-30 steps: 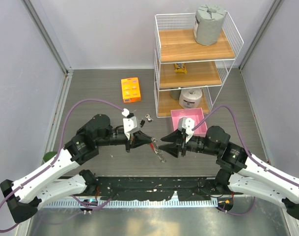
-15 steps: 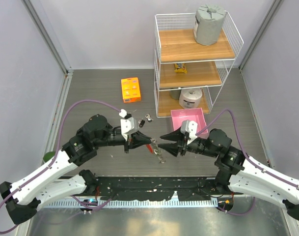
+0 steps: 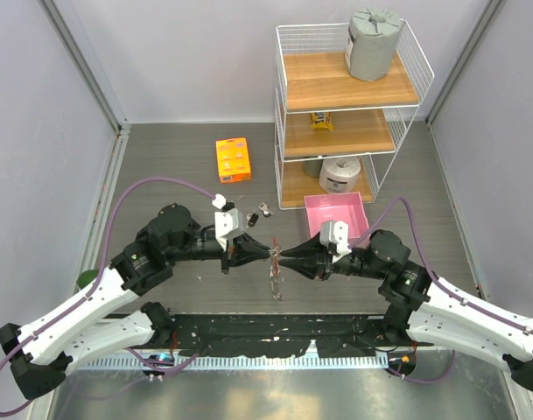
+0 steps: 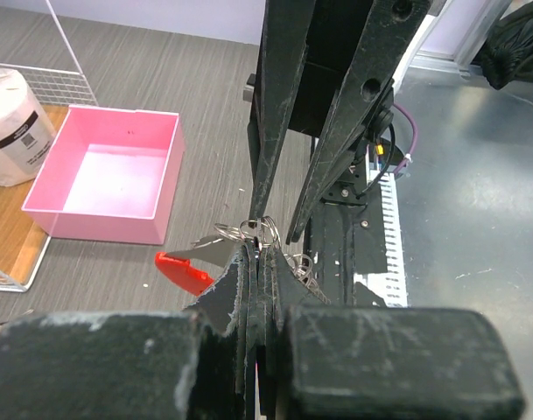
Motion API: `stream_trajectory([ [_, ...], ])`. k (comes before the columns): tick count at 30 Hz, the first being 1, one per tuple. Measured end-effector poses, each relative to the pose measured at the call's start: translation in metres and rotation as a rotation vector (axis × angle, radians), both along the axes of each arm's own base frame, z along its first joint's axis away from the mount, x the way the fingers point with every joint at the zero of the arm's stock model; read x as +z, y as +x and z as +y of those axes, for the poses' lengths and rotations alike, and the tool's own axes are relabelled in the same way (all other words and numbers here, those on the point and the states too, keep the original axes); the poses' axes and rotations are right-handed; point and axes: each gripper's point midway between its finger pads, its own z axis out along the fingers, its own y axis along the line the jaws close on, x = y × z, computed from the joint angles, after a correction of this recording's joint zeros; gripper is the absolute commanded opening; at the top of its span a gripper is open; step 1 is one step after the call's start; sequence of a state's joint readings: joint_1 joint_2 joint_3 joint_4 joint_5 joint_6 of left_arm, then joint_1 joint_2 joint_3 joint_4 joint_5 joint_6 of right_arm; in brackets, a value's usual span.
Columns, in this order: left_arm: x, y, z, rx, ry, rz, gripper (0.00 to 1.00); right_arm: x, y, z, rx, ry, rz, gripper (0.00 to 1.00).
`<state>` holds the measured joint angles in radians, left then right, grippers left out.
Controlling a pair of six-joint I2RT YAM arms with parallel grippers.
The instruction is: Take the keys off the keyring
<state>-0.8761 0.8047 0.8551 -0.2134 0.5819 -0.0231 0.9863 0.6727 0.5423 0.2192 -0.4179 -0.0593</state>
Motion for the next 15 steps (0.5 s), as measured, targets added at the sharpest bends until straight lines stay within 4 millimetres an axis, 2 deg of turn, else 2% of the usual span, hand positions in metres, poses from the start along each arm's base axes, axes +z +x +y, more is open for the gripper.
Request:
stream_trajectory([
  [9, 0.0002, -0.0025, -0.0004, -0.013, -0.002, 0.007, 0.00, -0.0035, -0.0048, 0.0028, 0.035, -0.011, 0.004, 0.25],
  [15, 0.0015, -0.0053, -0.0010, -0.023, -0.009, 0.025, 0.00, -0.0034, -0.0061, 0.0044, 0.047, -0.013, 0.005, 0.28],
])
